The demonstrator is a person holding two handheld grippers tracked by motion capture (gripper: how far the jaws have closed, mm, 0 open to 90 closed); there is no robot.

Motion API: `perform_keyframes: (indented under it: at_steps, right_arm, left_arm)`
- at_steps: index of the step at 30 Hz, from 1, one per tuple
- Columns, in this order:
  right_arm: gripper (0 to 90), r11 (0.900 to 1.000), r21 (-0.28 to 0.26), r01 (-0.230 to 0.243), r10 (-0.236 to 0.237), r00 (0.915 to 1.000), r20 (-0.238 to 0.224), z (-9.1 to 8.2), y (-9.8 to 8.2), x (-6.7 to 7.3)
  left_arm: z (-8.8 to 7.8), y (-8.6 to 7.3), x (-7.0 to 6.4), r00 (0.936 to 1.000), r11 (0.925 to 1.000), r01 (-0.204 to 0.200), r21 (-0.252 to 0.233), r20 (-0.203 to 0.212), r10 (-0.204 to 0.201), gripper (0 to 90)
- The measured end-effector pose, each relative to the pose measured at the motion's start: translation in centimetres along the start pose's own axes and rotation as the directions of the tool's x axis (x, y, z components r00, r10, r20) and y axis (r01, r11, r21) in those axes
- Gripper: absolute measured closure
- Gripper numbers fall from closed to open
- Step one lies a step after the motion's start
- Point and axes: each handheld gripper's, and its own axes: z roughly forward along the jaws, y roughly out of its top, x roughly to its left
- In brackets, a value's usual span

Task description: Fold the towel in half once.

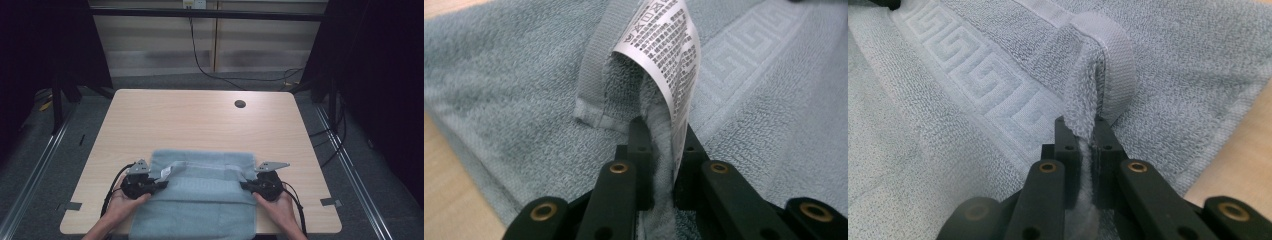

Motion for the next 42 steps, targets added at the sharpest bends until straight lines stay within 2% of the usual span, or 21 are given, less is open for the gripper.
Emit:
perform_keyframes:
  at_steps: [4,10,11,13,15,16,17,19,20,22,24,26,27,29,31,33,38,40,41,42]
  right_arm:
    - [85.1,1.000,-0.003,0.003,-0.003,1.0000,0.008,0.5,0.6,-0.8]
    - [85.1,1.000,0.004,-0.005,0.005,0.9983,0.058,1.4,2.3,-2.5]
    - [85.1,1.000,-0.003,-0.024,0.024,0.9976,0.065,1.9,2.8,-3.1]
    - [85.1,0.999,-0.016,-0.044,0.045,0.9967,0.067,2.3,3.2,-3.6]
    - [85.2,0.999,-0.014,-0.036,0.037,0.9961,0.081,2.7,3.7,-3.8]
    - [85.2,0.999,-0.014,-0.036,0.037,0.9961,0.081,2.7,3.7,-3.8]
    - [85.2,0.999,-0.016,-0.036,0.037,0.9958,0.083,3.2,4.4,-4.2]
    - [85.2,0.999,-0.017,-0.038,0.039,0.9956,0.086,3.4,4.6,-4.4]
    - [85.2,0.998,-0.024,-0.052,0.053,0.9948,0.086,4.0,5.2,-5.0]
    - [85.1,0.998,-0.016,-0.055,0.056,0.9940,0.094,4.4,5.8,-5.4]
    - [85.1,0.999,-0.012,-0.049,0.050,0.9935,0.102,4.6,6.2,-5.6]
    - [85.1,0.998,-0.019,-0.058,0.060,0.9925,0.107,5.1,6.6,-5.9]
    - [85.1,0.996,-0.036,-0.085,0.088,0.9918,0.092,5.5,6.9,-6.4]
    - [85.1,0.994,-0.046,-0.097,0.101,0.9909,0.089,5.9,7.2,-6.8]
    - [85.1,0.995,-0.044,-0.084,0.088,0.9906,0.104,6.3,7.8,-7.1]
    - [85.1,0.996,-0.035,-0.082,0.086,0.9897,0.114,6.4,8.1,-7.2]
    - [85.0,0.995,-0.028,-0.100,0.103,0.9838,0.147,7.3,9.6,-8.8]
    - [85.0,0.996,-0.026,-0.083,0.087,0.9805,0.177,7.5,10.0,-9.1]
    - [85.0,0.996,-0.026,-0.083,0.087,0.9805,0.177,7.5,10.0,-9.1]
    - [85.0,0.993,-0.052,-0.104,0.112,0.9776,0.178,7.7,10.0,-9.7]
  left_arm:
    - [0.6,0.7,0.5,0.9997,1.0000,0.002,0.000,-0.024,-0.002,82.1]
    - [1.9,2.1,1.8,0.9988,0.9999,0.013,-0.005,-0.048,-0.013,82.1]
    - [2.3,2.7,2.3,0.9977,0.9999,-0.012,0.004,-0.067,0.013,82.1]
    - [2.5,2.8,3.2,0.9980,0.9997,0.015,-0.020,-0.061,-0.016,82.2]
    - [2.6,3.1,3.9,0.9981,0.9991,0.041,-0.015,-0.046,-0.041,82.4]
    - [2.6,3.1,3.9,0.9981,0.9991,0.041,-0.015,-0.046,-0.041,82.4]
    - [2.8,3.4,4.3,0.9965,0.9990,0.039,-0.021,-0.073,-0.041,82.4]
    - [3.0,3.5,4.7,0.9956,0.9982,0.053,-0.027,-0.076,-0.055,82.5]
    - [3.2,4.0,5.1,0.9948,0.9983,0.055,-0.019,-0.085,-0.057,82.5]
    - [3.4,4.2,5.5,0.9940,0.9987,0.044,-0.024,-0.099,-0.046,82.5]
    - [3.7,4.7,6.2,0.9950,0.9991,0.040,-0.015,-0.091,-0.041,82.4]
    - [3.8,5.0,7.2,0.9942,0.9967,0.077,-0.024,-0.074,-0.078,82.5]
    - [4.0,5.2,7.9,0.9917,0.9950,0.094,-0.033,-0.084,-0.097,82.5]
    - [4.2,5.5,8.3,0.9893,0.9938,0.106,-0.033,-0.098,-0.109,82.5]
    - [4.5,5.8,8.5,0.9855,0.9923,0.117,-0.042,-0.119,-0.121,82.5]
    - [4.6,5.9,8.6,0.9844,0.9915,0.122,-0.043,-0.122,-0.127,82.4]
    - [5.7,6.8,8.8,0.9757,0.9872,0.146,-0.065,-0.156,-0.154,82.4]
    - [6.1,7.2,8.9,0.9746,0.9880,0.143,-0.059,-0.165,-0.151,82.4]
    - [6.1,7.2,8.9,0.9746,0.9880,0.143,-0.059,-0.165,-0.151,82.4]
    - [6.4,7.6,8.9,0.9727,0.9881,0.144,-0.056,-0.176,-0.151,82.3]
